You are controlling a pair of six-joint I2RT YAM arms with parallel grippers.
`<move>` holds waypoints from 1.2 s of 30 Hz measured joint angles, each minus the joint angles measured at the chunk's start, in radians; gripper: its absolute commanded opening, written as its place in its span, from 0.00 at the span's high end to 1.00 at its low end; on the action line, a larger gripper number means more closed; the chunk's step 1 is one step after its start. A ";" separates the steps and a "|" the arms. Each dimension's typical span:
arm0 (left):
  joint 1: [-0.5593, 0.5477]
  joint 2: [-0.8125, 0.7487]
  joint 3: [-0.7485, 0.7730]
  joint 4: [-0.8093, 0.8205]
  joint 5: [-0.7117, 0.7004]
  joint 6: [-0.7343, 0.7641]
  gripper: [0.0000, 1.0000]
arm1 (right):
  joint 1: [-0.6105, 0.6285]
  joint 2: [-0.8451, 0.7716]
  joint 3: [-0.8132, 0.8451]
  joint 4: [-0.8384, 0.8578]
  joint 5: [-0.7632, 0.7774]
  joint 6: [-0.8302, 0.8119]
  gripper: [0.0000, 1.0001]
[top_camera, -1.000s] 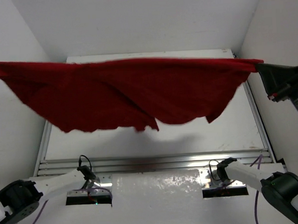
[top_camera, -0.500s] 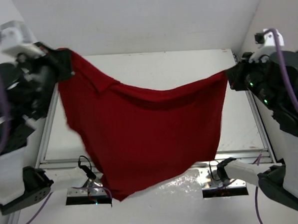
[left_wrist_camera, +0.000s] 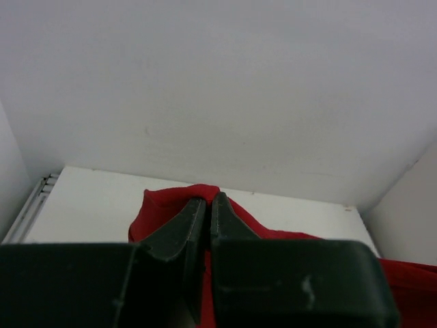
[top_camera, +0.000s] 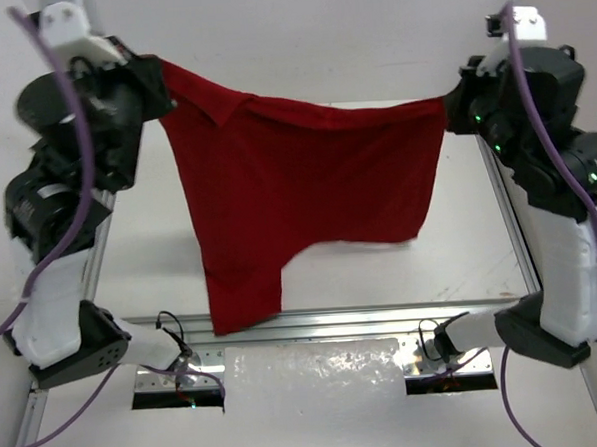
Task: Fold and stack the t-shirts
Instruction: Flatten out the tshirt
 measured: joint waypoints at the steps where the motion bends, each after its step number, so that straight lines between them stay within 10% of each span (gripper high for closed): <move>1: 0.000 -0.022 -0.006 0.004 0.002 0.002 1.00 | 0.000 -0.026 -0.013 0.003 0.005 0.000 1.00; 27: 0.058 -0.349 -0.010 -0.033 0.390 -0.047 1.00 | 0.134 -0.383 0.027 -0.047 0.140 -0.014 1.00; 36: 0.002 -0.171 -0.067 0.097 0.113 0.066 1.00 | 0.262 -0.205 -0.124 0.155 0.388 -0.177 1.00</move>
